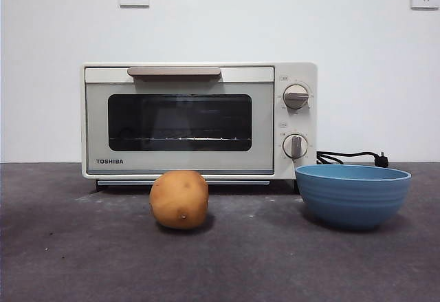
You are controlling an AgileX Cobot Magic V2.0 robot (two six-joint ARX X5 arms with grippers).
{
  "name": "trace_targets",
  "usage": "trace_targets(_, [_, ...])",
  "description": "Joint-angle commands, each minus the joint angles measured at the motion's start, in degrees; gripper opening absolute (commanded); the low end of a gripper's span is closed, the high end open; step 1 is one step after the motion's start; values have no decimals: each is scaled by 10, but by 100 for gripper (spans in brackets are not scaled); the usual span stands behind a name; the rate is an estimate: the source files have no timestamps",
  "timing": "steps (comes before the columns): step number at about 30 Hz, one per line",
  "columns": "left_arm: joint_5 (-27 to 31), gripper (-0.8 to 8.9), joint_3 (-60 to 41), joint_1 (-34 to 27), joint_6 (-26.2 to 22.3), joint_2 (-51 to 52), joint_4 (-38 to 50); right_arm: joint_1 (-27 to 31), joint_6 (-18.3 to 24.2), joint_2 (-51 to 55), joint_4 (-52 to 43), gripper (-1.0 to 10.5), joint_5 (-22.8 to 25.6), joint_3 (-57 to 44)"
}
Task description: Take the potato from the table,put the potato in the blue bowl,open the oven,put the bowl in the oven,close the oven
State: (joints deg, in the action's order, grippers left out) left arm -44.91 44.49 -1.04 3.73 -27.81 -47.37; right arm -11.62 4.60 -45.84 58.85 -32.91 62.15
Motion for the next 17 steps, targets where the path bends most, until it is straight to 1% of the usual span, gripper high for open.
trace_targets(1, [-4, -8, 12, 6, -37, 0, -17, -28, 36, -2, 19, -12, -2, 5])
trace_targets(5, [-2, -8, 24, 11, -40, 0, -24, -58, 40, -2, 26, -11, 2, 5])
trace_targets(7, [-2, -8, 26, 11, -40, 0, -23, -62, 38, -2, 25, 22, 2, 5])
trace_targets(8, [-2, -8, 26, 11, -40, 0, -23, -62, 38, -2, 25, 62, 2, 5])
trace_targets(9, [-2, -8, 26, 11, -40, 0, -23, -62, 38, -2, 25, 133, 2, 5])
trace_targets(13, [-2, -8, 26, 11, -40, 0, -23, -62, 27, -2, 25, 451, 2, 5])
trace_targets(15, [-2, -8, 26, 11, -40, 0, -23, -62, 27, -2, 25, 535, 2, 5])
trace_targets(17, [-2, -8, 26, 11, -40, 0, -23, -62, 24, -2, 25, 539, 2, 5])
